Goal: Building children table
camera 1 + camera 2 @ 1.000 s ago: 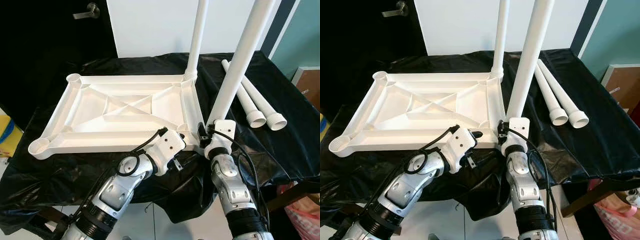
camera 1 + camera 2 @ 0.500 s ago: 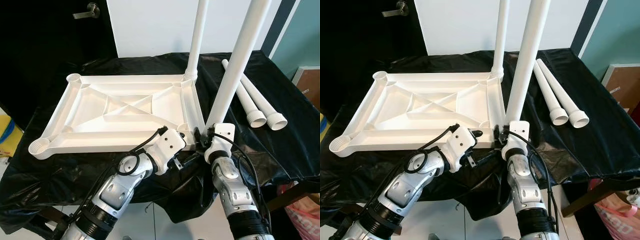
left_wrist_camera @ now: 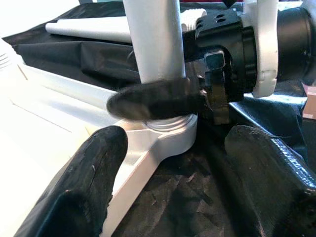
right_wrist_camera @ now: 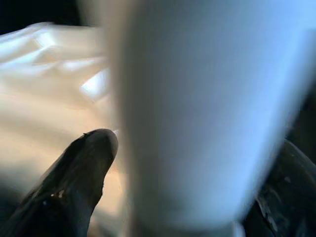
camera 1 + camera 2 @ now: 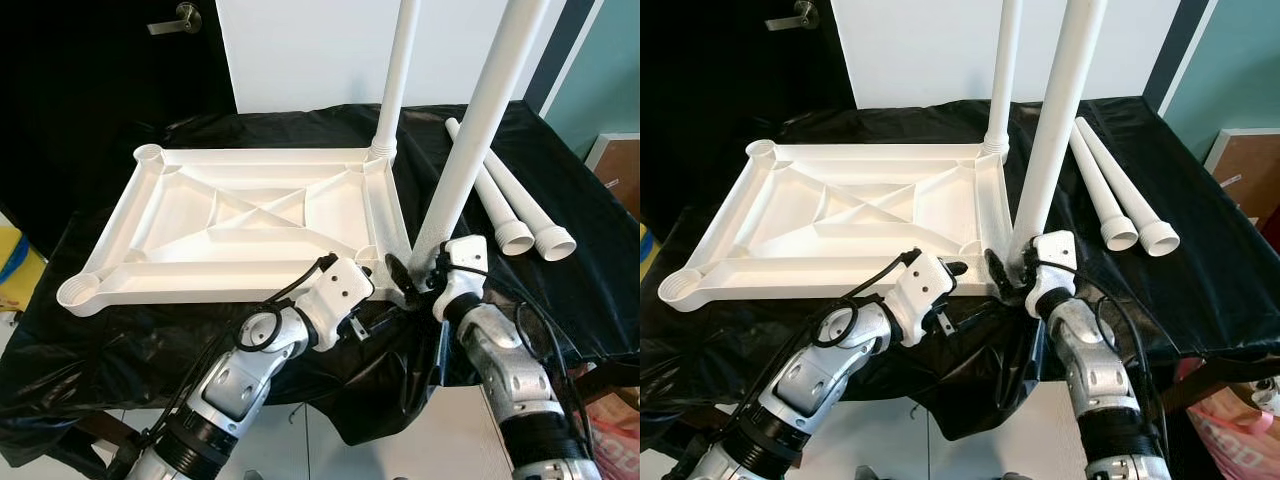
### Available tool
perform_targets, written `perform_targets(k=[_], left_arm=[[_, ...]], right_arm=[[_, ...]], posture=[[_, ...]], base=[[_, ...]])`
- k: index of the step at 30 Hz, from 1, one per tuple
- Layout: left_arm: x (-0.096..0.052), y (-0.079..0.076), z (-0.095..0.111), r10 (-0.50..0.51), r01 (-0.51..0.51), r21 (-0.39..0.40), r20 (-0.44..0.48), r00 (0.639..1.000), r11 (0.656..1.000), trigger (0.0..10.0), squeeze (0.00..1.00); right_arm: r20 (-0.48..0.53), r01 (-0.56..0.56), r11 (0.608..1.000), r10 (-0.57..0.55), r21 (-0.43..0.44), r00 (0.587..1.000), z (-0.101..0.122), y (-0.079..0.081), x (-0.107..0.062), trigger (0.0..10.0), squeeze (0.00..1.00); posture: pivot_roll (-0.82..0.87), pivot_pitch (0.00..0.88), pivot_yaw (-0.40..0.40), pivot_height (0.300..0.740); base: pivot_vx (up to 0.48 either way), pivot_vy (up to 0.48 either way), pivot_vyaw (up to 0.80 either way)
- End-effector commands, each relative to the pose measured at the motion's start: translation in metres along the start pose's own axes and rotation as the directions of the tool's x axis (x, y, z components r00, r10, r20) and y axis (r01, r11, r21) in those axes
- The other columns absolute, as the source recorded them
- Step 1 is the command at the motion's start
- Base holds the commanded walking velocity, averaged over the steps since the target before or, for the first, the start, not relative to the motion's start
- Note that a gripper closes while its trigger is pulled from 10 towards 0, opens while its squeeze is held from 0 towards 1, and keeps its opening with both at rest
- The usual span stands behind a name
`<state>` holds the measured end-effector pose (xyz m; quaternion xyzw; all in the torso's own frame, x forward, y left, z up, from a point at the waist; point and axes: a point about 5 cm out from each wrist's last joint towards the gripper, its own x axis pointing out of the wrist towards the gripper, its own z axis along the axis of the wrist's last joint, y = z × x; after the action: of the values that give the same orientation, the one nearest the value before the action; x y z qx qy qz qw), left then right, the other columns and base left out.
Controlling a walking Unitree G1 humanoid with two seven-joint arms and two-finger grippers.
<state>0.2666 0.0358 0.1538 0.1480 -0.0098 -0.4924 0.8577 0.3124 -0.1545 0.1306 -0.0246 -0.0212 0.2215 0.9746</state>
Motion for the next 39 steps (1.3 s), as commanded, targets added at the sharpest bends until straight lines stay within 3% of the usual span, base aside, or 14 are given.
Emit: perform_targets(k=[1, 5, 9, 10, 11, 26, 27, 28, 31, 39], left_arm=[[-0.002, 0.000, -0.001, -0.009, 0.009, -0.012, -0.004, 1.000, 1.000, 10.0, 0.00], [-0.002, 0.000, -0.001, -0.011, 0.011, -0.015, -0.007, 1.000, 1.000, 10.0, 0.00], [-0.001, 0.000, -0.001, -0.013, 0.013, -0.013, -0.008, 1.000, 1.000, 10.0, 0.00], [-0.001, 0.001, -0.001, -0.014, 0.014, -0.011, -0.009, 1.000, 1.000, 10.0, 0.00], [-0.001, 0.002, 0.000, -0.013, 0.013, -0.008, -0.009, 1.000, 1.000, 10.0, 0.00], [-0.003, 0.005, 0.000, -0.005, 0.005, 0.001, -0.017, 1.000, 1.000, 10.0, 0.00], [-0.004, 0.006, -0.001, -0.003, 0.003, 0.003, -0.022, 1.000, 1.000, 10.0, 0.00], [-0.004, 0.008, -0.003, 0.002, -0.002, 0.005, -0.030, 1.000, 1.000, 10.0, 0.00], [-0.005, 0.009, -0.004, 0.008, -0.008, 0.008, -0.039, 0.999, 1.000, 10.0, 0.00], [-0.008, 0.022, -0.014, 0.076, -0.073, 0.026, -0.118, 0.990, 0.997, 10.0, 0.00]], right_arm=[[-0.010, -0.057, 0.998, 0.057, 0.007, 0.998, -0.003, 0.003, 0.002, 10.0, 0.00], [-0.042, -0.165, 0.986, 0.164, -0.036, 0.986, -0.005, -0.003, 0.009, 10.0, 0.00], [-0.056, -0.201, 0.979, 0.199, -0.045, 0.978, -0.007, -0.005, 0.011, 10.0, 0.00], [-0.065, -0.211, 0.976, 0.207, -0.050, 0.976, -0.009, -0.006, 0.012, 6.1, 0.00], [-0.074, -0.217, 0.974, 0.213, -0.057, 0.974, -0.011, -0.007, 0.013, 0.0, 0.00], [-0.092, -0.167, 0.985, 0.164, -0.029, 0.982, -0.021, -0.014, 0.009, 0.0, 0.00], [-0.095, -0.151, 0.988, 0.147, -0.027, 0.984, -0.023, -0.012, 0.008, 3.8, 0.00], [-0.093, -0.123, 0.992, 0.121, -0.017, 0.988, -0.024, -0.011, 0.008, 10.0, 0.00], [-0.087, -0.104, 0.994, 0.103, -0.011, 0.991, -0.024, -0.009, 0.008, 10.0, 0.00], [-0.092, 0.174, 0.983, -0.169, 0.051, 0.981, -0.029, -0.003, 0.010, 10.0, 0.00]], posture=[[-0.10, 0.079, -0.015, 0.740], [-0.10, 0.079, -0.005, 0.740], [-0.10, 0.078, -0.001, 0.740], [-0.10, 0.077, -0.001, 0.740], [-0.09, 0.076, 0.000, 0.740], [-0.09, 0.074, 0.001, 0.740], [-0.09, 0.074, 0.003, 0.740], [-0.10, 0.074, 0.004, 0.740], [-0.10, 0.074, 0.004, 0.740], [-0.10, 0.071, 0.008, 0.740]], base=[[0.000, 0.000, 0.00], [0.000, 0.000, 0.00], [0.000, 0.000, 0.00], [0.000, 0.000, 0.00], [0.000, 0.000, 0.00], [0.000, 0.000, 0.00], [0.000, 0.000, 0.00], [0.000, 0.000, 0.00], [0.000, 0.000, 0.00], [0.000, 0.000, 0.00]])
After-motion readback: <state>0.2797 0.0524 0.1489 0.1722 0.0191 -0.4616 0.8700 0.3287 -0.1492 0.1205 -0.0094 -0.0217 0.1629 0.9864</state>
